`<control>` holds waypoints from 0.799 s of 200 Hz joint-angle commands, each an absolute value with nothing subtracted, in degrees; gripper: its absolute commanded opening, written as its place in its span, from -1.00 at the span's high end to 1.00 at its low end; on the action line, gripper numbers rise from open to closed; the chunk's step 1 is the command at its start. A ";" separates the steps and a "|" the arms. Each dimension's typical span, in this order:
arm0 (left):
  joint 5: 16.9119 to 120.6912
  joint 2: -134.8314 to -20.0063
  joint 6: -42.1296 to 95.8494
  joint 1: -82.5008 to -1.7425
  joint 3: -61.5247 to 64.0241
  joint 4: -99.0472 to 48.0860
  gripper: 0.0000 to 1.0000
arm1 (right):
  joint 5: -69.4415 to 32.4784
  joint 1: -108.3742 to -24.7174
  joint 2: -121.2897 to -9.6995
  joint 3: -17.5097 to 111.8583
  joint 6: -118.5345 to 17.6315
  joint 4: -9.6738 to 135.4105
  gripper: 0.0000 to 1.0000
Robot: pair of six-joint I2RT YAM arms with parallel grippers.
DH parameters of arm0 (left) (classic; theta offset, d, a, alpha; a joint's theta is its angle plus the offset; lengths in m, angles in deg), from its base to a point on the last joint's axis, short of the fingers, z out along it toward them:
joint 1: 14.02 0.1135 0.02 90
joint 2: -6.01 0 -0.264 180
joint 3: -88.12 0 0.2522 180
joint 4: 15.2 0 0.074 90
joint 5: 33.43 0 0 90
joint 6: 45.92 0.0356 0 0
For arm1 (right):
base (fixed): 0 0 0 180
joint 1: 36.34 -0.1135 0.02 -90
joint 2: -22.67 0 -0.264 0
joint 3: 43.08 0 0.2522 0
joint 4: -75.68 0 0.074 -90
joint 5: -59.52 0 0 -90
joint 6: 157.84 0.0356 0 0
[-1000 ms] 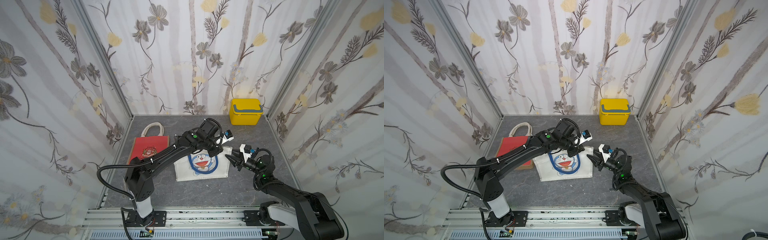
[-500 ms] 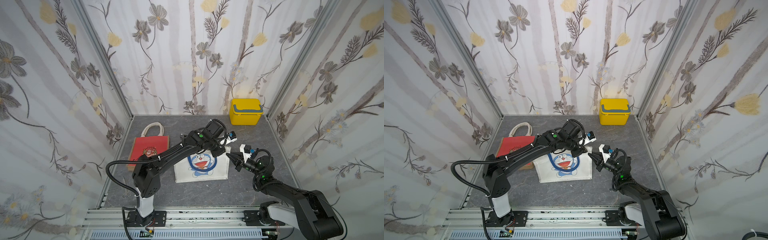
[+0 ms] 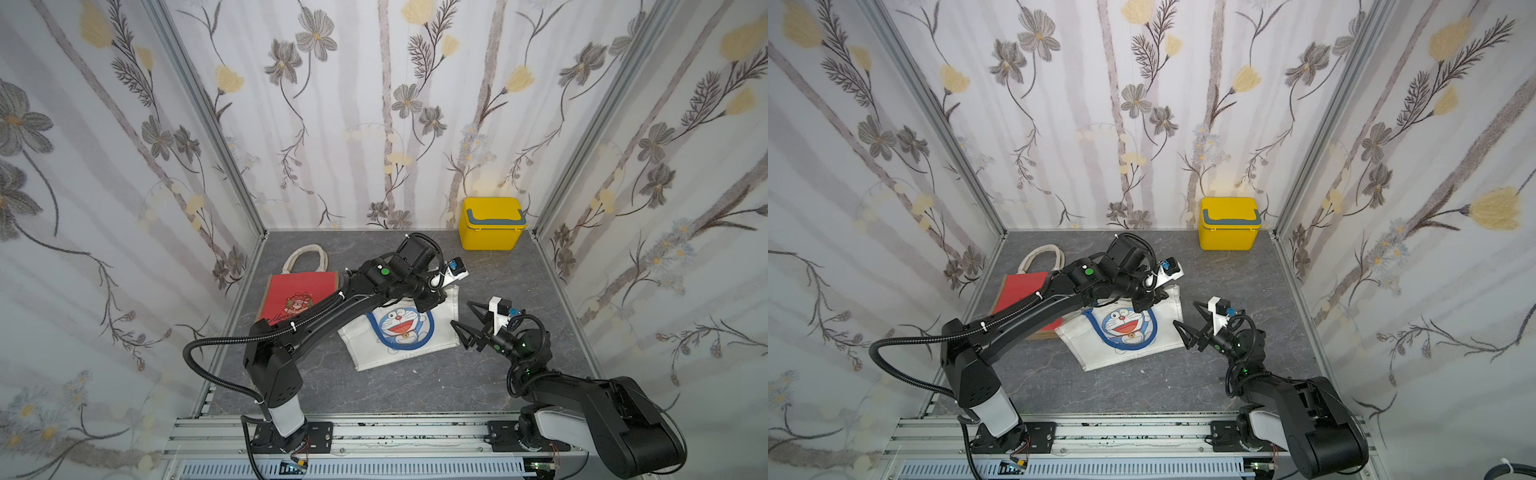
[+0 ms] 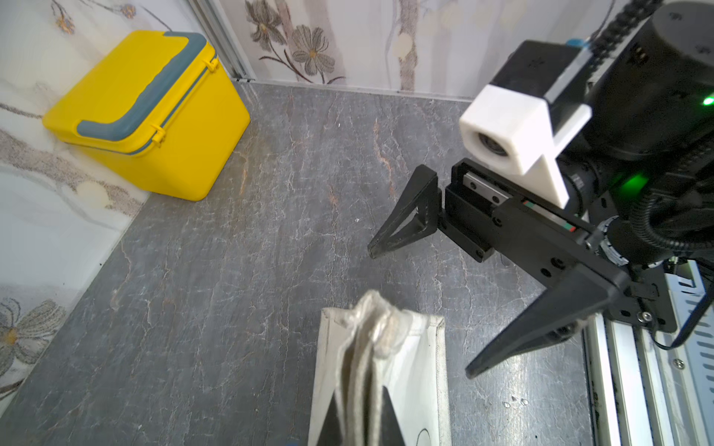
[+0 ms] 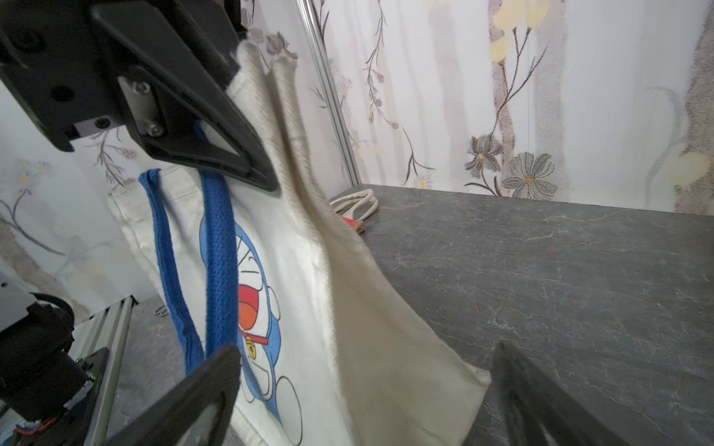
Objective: Put away the canvas bag
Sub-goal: Press the canvas bag at the center of the board.
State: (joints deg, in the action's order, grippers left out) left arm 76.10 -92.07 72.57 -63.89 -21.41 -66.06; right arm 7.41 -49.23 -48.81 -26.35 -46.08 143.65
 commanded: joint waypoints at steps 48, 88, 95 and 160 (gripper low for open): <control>81.25 -91.36 81.15 -63.42 -20.74 -67.74 1.00 | 18.08 -49.65 -56.14 -21.00 -42.79 156.00 -0.84; 82.58 -91.25 81.08 -63.24 -20.92 -66.43 1.00 | 19.14 -51.26 -59.46 -17.67 -43.37 152.16 -0.62; 82.15 -91.28 81.09 -63.24 -20.83 -66.32 1.00 | 19.00 -51.22 -59.16 -17.59 -44.34 150.20 -0.58; 80.34 -91.43 81.43 -63.09 -22.63 -67.04 1.00 | 13.85 -51.90 -44.68 -14.54 -61.43 113.36 -0.60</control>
State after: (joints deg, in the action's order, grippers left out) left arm 79.95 -91.64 75.83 -63.04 -21.56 -68.16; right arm 15.58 -51.76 -47.20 -14.64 -54.32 125.47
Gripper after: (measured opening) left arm 0.078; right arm 0.818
